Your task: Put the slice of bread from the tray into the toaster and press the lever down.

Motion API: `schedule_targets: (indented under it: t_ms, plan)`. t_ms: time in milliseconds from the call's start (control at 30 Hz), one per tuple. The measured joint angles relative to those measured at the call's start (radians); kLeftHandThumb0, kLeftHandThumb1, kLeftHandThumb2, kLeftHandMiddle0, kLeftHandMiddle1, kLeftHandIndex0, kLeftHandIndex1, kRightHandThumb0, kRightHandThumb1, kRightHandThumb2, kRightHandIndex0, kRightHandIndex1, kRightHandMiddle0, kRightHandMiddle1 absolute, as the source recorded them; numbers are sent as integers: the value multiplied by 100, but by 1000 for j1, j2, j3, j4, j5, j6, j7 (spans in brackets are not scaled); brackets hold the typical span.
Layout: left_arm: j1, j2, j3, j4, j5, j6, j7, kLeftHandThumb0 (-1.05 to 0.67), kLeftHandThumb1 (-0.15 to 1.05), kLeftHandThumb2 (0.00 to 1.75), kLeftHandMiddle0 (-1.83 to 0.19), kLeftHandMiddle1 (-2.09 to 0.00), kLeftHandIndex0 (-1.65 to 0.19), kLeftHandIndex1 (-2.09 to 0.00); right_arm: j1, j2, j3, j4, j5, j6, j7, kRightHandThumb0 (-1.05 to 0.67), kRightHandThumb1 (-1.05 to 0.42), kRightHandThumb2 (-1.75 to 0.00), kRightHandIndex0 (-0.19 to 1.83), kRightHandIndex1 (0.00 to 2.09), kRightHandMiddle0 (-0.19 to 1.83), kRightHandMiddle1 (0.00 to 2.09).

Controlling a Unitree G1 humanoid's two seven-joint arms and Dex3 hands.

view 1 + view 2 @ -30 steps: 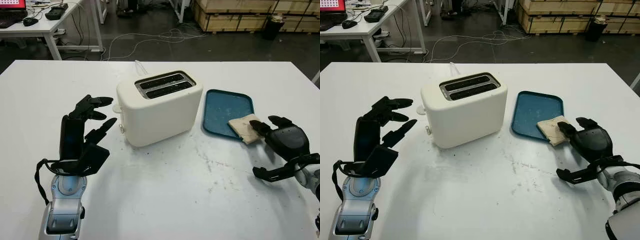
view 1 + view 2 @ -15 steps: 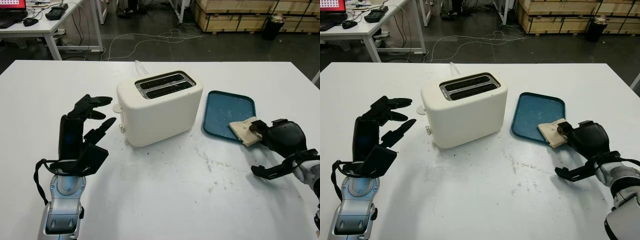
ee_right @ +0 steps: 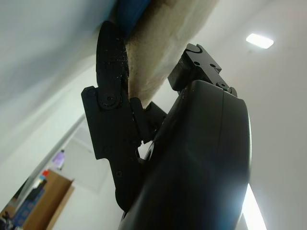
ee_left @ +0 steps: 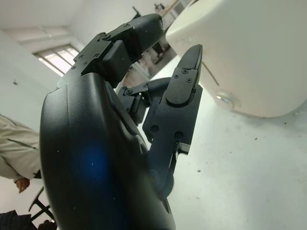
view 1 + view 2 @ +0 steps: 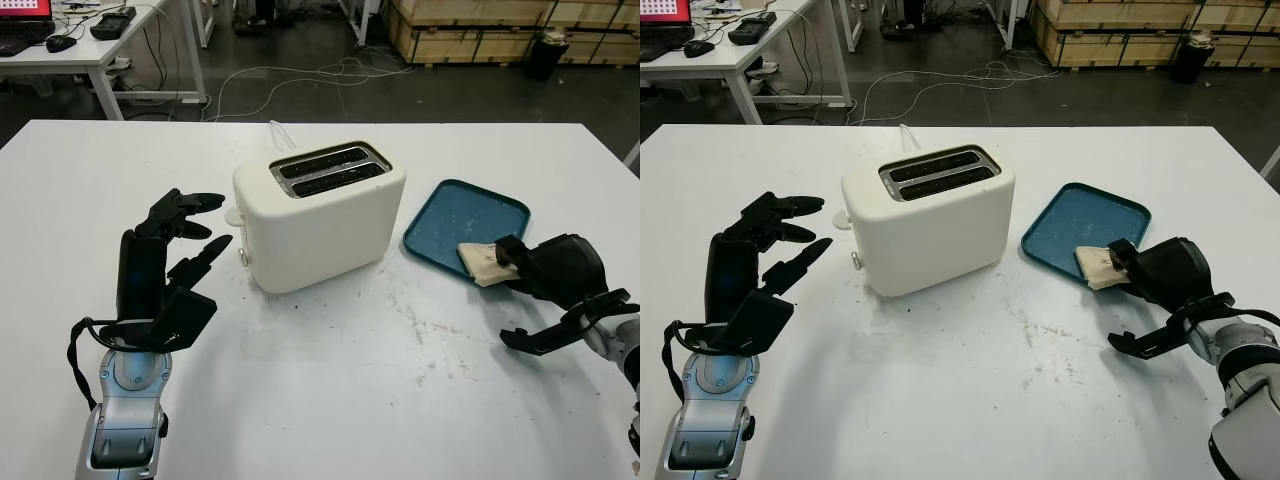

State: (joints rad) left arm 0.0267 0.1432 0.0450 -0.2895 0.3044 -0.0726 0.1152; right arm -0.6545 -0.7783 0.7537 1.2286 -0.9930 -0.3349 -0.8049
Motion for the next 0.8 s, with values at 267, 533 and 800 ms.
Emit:
schedule_targets:
  t_ms: [267, 533, 800]
  plan:
    - [1, 0, 0, 0, 0, 0, 0, -25, 92, 6, -47, -127, -55, -75, -37, -48, -66, -136, 6, -87, 45, -60, -92, -58, 98, 175, 53, 175]
    - [1, 0, 0, -2, 1, 1, 0, -25, 92, 6, -47, -127, -55, -75, -46, -96, -196, -295, 81, -187, 186, -60, -92, -53, 94, 175, 54, 175]
    - [0, -2, 0, -9, 0, 4, 0, -24, 92, 5, -47, -127, -55, -75, -47, -96, -276, -308, 159, -253, 429, -62, -92, -56, 95, 175, 59, 175]
